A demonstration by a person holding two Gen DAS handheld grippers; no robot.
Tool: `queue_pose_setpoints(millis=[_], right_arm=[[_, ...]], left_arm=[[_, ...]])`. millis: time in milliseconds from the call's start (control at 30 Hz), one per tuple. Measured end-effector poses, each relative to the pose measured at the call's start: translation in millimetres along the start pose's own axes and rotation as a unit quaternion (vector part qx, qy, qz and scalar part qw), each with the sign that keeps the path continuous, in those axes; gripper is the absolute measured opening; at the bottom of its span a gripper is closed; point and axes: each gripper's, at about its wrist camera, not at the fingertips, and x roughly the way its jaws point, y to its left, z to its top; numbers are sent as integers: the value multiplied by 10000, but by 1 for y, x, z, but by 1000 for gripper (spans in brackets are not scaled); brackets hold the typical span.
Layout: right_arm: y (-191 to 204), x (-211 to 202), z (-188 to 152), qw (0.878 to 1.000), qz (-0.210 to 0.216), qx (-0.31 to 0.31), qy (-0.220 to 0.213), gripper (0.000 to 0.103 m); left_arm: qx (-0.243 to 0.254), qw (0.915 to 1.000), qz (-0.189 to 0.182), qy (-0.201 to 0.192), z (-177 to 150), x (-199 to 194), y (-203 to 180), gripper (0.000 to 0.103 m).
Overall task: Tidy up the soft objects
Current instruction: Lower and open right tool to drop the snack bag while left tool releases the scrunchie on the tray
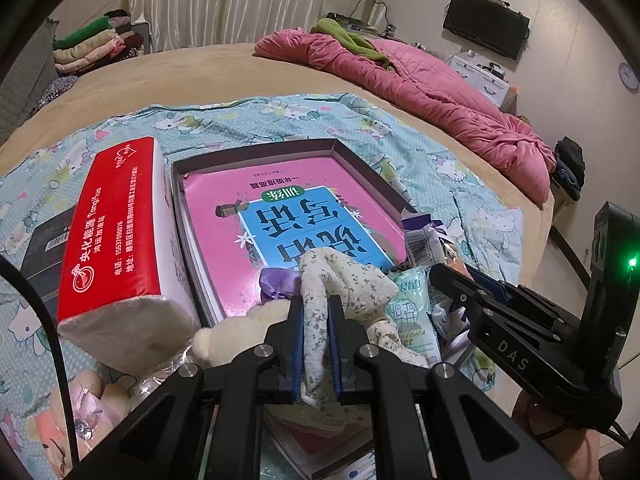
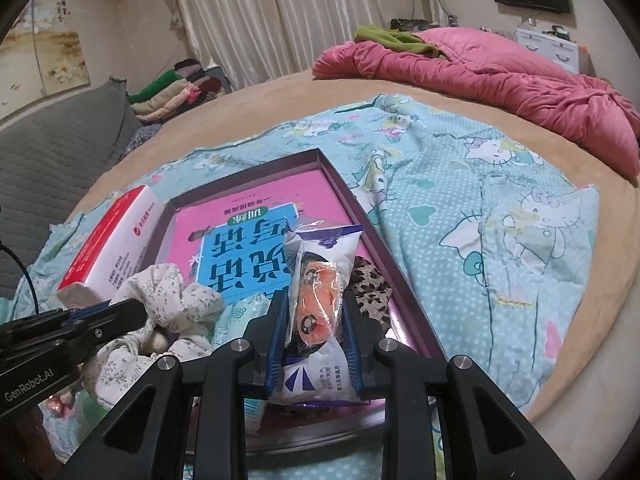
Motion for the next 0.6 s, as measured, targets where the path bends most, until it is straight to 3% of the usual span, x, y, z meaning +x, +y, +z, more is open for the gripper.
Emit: queue_pose_setpoints(millis=[367,500,600], right_arm=[[-2,-3,0,9999,-106,63,-13,32],[-4,-6,0,9998,-126,118,-57,41],[-5,-9,0,9998,-129,140,-82,41]], left_arm=[[20,9999,-36,93,-1,1,-2,11],[17,9999,-62,105,-1,0,-2,11],[8,9999,-70,121,-1,0,-2,11]])
